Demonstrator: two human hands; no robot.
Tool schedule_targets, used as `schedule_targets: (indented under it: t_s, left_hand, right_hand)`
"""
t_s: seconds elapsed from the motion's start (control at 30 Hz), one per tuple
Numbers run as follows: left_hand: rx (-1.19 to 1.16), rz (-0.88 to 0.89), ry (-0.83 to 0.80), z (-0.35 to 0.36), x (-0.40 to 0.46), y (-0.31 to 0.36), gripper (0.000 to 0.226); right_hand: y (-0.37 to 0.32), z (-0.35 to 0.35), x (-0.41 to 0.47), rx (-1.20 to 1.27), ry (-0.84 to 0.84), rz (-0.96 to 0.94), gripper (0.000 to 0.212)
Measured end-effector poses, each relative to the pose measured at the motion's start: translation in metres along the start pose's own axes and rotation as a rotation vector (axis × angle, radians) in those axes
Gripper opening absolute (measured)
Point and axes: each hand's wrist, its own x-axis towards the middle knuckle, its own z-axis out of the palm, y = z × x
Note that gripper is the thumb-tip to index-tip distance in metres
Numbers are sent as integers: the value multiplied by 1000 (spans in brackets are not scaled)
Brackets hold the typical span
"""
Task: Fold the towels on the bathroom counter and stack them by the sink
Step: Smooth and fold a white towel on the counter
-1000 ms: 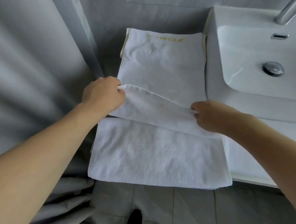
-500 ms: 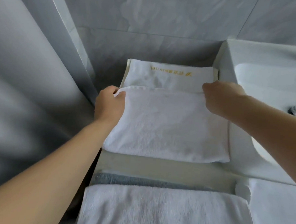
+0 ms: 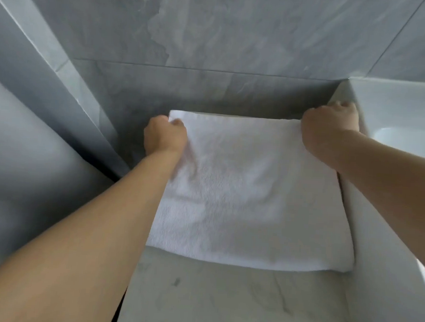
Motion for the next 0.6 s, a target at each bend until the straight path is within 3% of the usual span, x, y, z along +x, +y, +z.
schedule_targets:
  t_s: [0.1,0.27,0.43,0.53,0.6]
  left_hand:
    - [30,77,17,13,-9,-12,34]
    - [97,76,28,18,-17,-13,31]
    - [18,136,-17,4,-9,-7,20]
    - [-127,-17,-79,-2,-1,1,15]
    - [-155,-109,-135,-6,5,9,27]
  right_hand:
    - [-4,14,7,-55,-16,-48,32]
    - [-3,23,11,183,77,-107,33]
    - [-9,33,11,293,73,-154,34]
    - [-15,35,9,395,153,-129,35]
    - [-27,32,4,515,227,-165,40]
